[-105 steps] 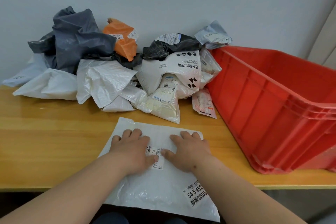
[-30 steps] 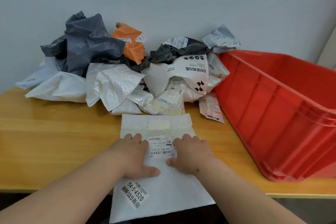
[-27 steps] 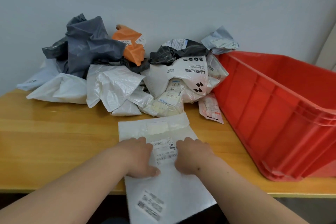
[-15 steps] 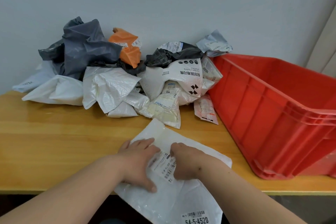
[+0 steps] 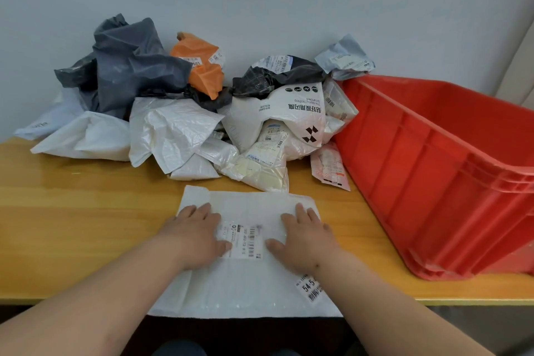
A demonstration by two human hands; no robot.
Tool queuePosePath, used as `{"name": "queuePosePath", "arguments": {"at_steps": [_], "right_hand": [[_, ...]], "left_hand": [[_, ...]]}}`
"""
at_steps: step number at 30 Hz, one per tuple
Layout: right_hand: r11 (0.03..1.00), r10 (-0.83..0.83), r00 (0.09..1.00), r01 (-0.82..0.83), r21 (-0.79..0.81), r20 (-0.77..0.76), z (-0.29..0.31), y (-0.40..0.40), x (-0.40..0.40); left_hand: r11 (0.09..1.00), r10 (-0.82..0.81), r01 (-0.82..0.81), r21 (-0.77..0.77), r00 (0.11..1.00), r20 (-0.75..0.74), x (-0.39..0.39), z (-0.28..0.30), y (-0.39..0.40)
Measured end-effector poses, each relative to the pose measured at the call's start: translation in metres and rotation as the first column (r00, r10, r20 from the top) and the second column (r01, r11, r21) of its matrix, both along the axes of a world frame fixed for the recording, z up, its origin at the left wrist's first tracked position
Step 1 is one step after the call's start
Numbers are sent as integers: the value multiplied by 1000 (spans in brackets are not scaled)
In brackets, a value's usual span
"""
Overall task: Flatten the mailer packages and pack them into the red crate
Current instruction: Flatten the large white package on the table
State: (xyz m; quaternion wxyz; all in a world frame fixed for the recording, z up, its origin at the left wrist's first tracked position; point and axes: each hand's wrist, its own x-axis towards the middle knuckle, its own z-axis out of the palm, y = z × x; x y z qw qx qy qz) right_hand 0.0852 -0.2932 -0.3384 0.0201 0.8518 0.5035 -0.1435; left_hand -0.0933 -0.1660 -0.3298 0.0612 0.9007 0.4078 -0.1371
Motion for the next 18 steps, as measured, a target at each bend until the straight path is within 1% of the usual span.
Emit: {"name": "queuePosePath", "arguments": {"at_steps": [2,5,7,9,12,15,18], "right_hand": [[998,-27,999,26,-51,-19,-9,-2,5],[998,-12,1000,13,-67,22,-18,0,6],[996,-9,999,13,-85,46,-17,3,8],[996,1,997,6,-90,75,-13,5,8],[999,49,994,-51,9,98,-13,7,-3],[995,59,998,-61,75,36,-23,4,-16],[992,50,998,-54,117,33,-28,2,-15]], "left_hand": [[1000,-7,5,-25,999,-43,-2,-6,2],[999,-19,13,-47,993,-119,-2,-10,1],[999,-19,12,-52,990,-137,-1,-9,1],[998,-24,20,-52,996,-80,2,-8,2],[997,-80,79,3,996,49,3,-15,-1],[994,-106,105,20,993,56,-1,-27,-8],[995,-102,102,10,993,65,-2,-28,-9]]}}
